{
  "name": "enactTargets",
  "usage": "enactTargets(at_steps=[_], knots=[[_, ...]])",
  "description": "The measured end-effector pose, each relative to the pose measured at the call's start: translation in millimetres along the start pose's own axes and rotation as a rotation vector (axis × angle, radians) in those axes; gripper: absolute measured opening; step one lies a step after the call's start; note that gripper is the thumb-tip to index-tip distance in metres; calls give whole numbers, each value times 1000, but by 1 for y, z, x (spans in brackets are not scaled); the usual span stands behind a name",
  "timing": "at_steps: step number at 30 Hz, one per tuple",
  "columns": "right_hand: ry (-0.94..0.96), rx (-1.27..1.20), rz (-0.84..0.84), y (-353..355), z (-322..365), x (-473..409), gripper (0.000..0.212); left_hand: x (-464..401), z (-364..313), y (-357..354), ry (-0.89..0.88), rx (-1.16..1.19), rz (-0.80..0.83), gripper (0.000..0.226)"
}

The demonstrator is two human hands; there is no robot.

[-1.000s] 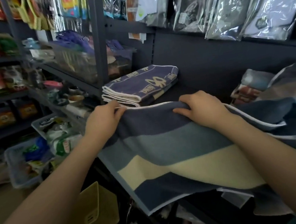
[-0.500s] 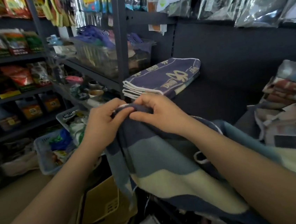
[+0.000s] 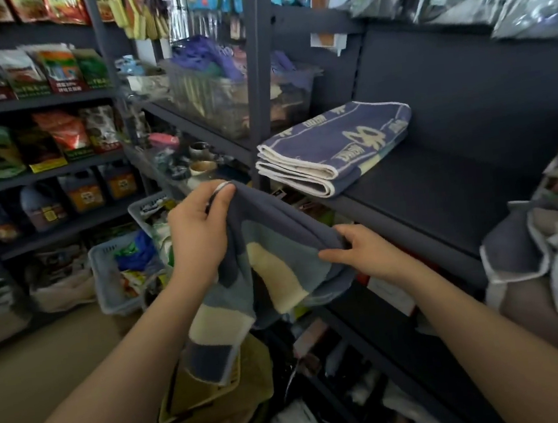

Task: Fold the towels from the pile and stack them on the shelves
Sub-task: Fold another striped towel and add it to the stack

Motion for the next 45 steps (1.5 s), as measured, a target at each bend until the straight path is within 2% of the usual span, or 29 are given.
enactTargets(at_steps=[2,4,6,8,10,12,14,16,19,22,25,27,29,33,36,38,41,45], knots=[[-41,46,-99,4,-12,3,30,-3,6,-4,46,19,-12,14],[-27,53,-236,13,-12,8,32,-7,15,-12,65,-91,60,10],[63,120,-312,24,0,12,26,-8,17,-27,4,-260,232,8],[206,267,-303,29,22,16,21,0,12,-51,-73,-303,454,30],[303,397,-301,31,39,21,22,13,3,-75,-169,-249,658,45],[320,443,-321,36,44,30,25,24,-7,-88,-169,-116,813,39],[297,451,-346,41,42,39,19,28,-12,-94,-138,10,883,31],[245,549,-355,45,39,45,21,29,-11,-98,-172,20,884,40],[187,739,-286,40,32,48,21,37,-10,-108,-307,-112,896,49],[197,664,-369,46,29,55,18,43,-9,-116,-399,-219,838,36],[217,580,-420,52,24,63,22,44,-14,-115,-454,-220,739,22],[172,551,-402,54,17,69,27,37,-12,-111,-381,-158,655,16],[112,509,-406,58,4,77,32,26,-7,-101,-250,-79,504,13],[-7,592,-393,68,-20,95,30,6,24,-82,218,139,280,21],[-22,528,-359,71,-24,101,33,2,47,-73,436,222,141,23],[8,395,-354,69,-21,104,33,8,59,-78,461,125,232,24],[-48,62,-395,64,-18,108,10,27,59,-92,443,-17,444,12],[-46,-263,-382,47,-6,107,28,46,11,-110,339,149,638,31]])
Point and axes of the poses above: each hand's wrist, its own x-axis away from the middle knuckle, its own y-axis out of the back of the hand, z = x × y, the point moved 5 cm from there along -x, towards the middle knuckle, and after that the axes turned 12 degrees about x, right-handed, at the moved point
